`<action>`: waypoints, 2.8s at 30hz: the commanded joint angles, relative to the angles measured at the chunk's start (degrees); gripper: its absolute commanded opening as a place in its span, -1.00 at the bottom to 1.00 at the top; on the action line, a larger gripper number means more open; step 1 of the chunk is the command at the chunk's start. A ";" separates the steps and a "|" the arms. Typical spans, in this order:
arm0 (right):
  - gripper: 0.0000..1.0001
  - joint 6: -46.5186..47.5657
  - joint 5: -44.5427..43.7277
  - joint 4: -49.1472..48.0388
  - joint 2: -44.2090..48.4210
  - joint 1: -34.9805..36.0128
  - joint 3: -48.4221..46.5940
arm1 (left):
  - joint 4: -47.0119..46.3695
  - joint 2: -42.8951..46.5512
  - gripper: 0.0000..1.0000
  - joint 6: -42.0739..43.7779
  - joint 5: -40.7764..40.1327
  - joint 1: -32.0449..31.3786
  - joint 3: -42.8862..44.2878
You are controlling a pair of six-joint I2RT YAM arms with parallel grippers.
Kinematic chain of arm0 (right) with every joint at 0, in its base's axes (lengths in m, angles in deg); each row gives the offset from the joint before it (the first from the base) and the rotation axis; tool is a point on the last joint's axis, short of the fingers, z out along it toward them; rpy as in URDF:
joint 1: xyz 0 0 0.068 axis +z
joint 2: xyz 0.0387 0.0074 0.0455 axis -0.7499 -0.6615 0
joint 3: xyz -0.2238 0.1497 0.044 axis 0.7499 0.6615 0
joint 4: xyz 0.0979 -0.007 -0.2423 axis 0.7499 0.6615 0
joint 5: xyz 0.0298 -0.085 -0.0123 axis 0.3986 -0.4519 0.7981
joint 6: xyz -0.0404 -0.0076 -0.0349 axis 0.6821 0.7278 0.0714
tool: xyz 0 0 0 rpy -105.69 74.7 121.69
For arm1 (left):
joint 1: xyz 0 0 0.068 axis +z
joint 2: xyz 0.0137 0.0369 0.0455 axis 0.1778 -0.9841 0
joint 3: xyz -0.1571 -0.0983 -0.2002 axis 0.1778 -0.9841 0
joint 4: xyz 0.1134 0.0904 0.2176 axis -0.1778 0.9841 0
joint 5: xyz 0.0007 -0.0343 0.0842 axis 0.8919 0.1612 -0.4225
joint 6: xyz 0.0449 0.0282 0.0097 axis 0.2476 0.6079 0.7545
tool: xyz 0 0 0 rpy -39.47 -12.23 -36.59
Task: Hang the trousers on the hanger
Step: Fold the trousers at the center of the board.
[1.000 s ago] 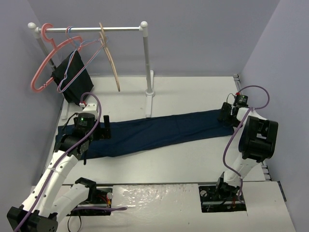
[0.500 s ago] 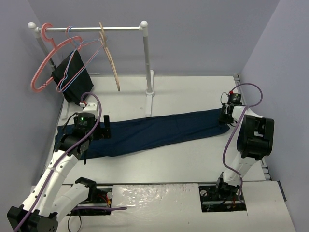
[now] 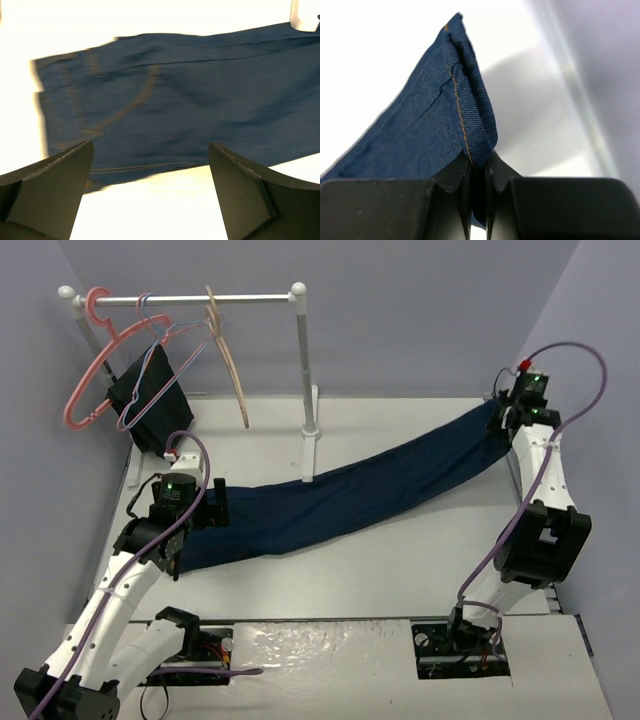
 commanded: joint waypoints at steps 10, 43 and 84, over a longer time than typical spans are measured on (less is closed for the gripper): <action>-1.00 12.23 -13.21 8.61 5.27 -3.84 -19.80 | -2.38 -1.79 0.94 0.35 -0.61 0.50 1.28; -1.00 5.76 1.85 5.15 11.63 -2.53 -5.17 | -50.13 -67.04 -0.17 -20.87 30.40 -25.43 42.49; -1.00 -1.59 3.86 6.18 19.45 27.74 -10.54 | -14.24 -33.88 0.26 -10.20 3.47 -22.63 28.11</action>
